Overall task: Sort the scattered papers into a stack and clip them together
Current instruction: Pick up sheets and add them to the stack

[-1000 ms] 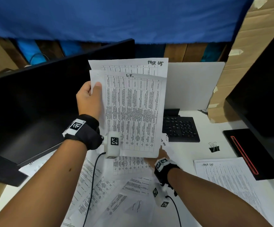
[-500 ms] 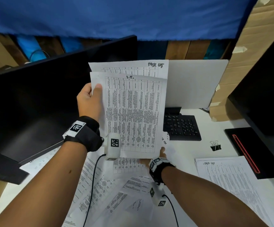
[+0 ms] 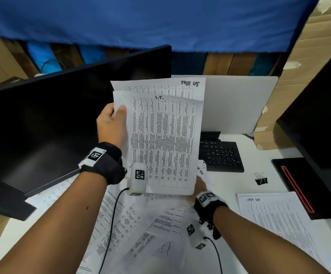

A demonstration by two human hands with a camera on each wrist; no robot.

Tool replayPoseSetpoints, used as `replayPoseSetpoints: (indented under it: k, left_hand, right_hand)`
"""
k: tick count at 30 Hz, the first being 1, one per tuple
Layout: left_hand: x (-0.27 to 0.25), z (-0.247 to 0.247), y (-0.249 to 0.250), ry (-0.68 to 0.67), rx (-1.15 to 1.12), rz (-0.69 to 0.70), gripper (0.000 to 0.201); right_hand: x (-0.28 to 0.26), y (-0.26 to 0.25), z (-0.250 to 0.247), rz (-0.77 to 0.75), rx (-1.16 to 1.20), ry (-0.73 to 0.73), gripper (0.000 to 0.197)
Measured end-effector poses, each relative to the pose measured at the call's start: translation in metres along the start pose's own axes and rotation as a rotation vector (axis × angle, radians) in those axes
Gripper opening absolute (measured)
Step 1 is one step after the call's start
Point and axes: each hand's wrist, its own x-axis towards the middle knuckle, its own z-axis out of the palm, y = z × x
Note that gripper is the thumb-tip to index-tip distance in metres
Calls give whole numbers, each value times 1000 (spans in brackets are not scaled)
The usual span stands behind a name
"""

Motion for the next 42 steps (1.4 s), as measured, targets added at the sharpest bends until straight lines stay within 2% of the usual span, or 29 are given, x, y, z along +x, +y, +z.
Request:
replayPoseSetpoints:
  k: [2, 6, 9, 13, 18, 23, 25, 27, 29, 32, 36, 39, 42]
  left_hand:
    - [-2, 1, 0, 24, -22, -20, 12]
    - [-7, 14, 2, 19, -92, -90, 21]
    - [-11, 26, -2, -30, -60, -135, 14]
    - [-19, 43, -14, -86, -46, -240, 19]
    - [-34, 70, -21, -98, -24, -284, 18]
    - [-48, 92, -12, -136, 0, -244, 13]
    - [-53, 96, -4, -120, -5, -211, 10]
    - [-58, 96, 2, -93, -38, -180, 16]
    - [-63, 94, 7, -86, -76, -130, 22]
    - [-73, 92, 11, -117, -88, -46, 35]
    - [-80, 87, 7, -132, -23, 8, 21]
    - [-91, 82, -3, -127, -7, 29, 14]
    - [-105, 74, -18, -135, 12, 20, 9]
  right_hand:
    - [3, 0, -16, -52, 22, 116, 11]
    - [-13, 4, -52, -149, 258, 270, 17]
    - [-29, 14, -69, -133, 487, 357, 18]
    - [-45, 22, -85, -136, 665, 426, 18]
    - [-60, 16, -101, -188, 818, 439, 20]
    - [-78, 7, -117, -232, 773, 351, 16]
    - [-86, 6, -122, -261, 746, 269, 22]
    - [-93, 2, -129, -283, 691, 219, 27]
    - [-90, -4, -142, -256, 708, 219, 23]
    - [-83, -16, -157, -266, 777, 196, 35]
    - [-86, -37, -155, -408, 566, 316, 34]
    - [-85, -51, -145, -399, 504, 509, 19]
    - [-81, -47, -127, -339, 550, 523, 18]
